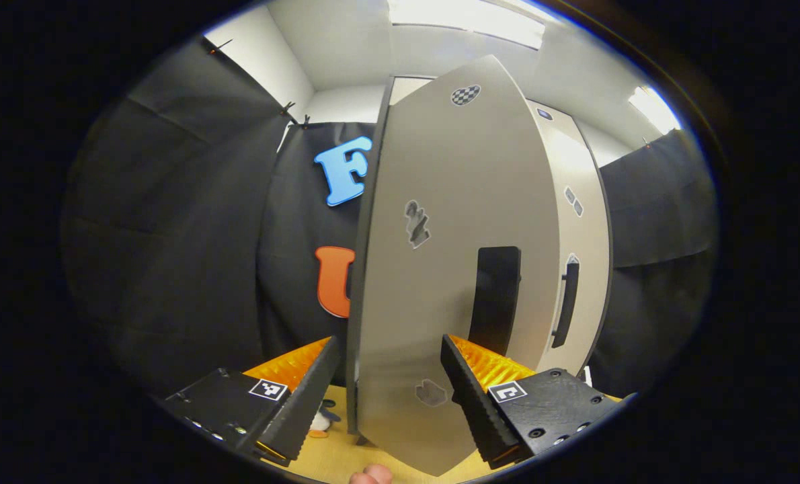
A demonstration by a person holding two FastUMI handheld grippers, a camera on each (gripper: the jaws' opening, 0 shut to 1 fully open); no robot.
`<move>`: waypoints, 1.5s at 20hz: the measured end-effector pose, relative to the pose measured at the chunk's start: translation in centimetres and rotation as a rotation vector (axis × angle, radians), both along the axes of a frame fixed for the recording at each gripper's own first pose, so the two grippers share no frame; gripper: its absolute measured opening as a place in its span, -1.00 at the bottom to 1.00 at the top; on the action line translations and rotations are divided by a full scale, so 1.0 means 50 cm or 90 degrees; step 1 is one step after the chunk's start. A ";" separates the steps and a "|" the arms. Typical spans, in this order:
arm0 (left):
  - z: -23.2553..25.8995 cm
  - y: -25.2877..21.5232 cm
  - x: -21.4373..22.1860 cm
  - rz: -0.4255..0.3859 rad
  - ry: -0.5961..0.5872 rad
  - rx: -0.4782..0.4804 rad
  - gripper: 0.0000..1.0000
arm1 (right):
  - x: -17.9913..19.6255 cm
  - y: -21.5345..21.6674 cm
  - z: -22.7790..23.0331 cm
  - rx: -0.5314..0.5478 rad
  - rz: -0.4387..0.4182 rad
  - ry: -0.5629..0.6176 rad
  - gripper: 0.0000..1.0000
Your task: Grab one shoe with the right hand and put it into the shoe cabinet, grab the other shoe with the left hand and put it into the shoe cabinet; then close the right door with the right hand and the left door with the left hand.
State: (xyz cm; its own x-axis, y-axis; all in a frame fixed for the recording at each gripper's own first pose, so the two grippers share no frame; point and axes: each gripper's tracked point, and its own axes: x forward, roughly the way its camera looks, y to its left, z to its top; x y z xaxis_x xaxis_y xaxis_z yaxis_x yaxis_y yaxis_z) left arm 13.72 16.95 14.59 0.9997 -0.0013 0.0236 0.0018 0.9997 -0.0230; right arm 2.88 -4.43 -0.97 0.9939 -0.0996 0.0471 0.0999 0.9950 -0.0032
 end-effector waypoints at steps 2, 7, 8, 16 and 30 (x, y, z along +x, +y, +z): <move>-0.012 -0.017 0.017 -0.014 0.008 0.000 0.85 | -0.006 -0.002 -0.002 0.002 -0.008 -0.001 0.84; -0.024 -0.015 0.008 0.008 0.011 -0.006 0.85 | -0.001 -0.018 0.002 0.003 -0.019 -0.005 0.84; -0.024 -0.014 0.001 0.010 0.010 -0.006 0.85 | 0.001 -0.021 0.003 0.004 -0.019 -0.007 0.84; -0.024 -0.034 -0.080 0.008 -0.017 0.019 0.85 | 0.014 -0.013 0.029 0.021 0.010 -0.020 0.84; -0.137 -0.095 -0.213 -0.018 0.024 0.020 0.85 | -0.006 0.008 0.005 0.012 0.034 0.007 0.84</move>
State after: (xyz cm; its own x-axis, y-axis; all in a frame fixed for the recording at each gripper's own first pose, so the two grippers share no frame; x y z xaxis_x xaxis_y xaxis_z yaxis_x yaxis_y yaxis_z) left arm 3.08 12.17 7.73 0.9994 -0.0298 -0.0150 0.0300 0.9995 0.0085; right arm 2.58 -4.01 -0.70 0.9983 -0.0479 0.0347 0.0474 0.9988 0.0150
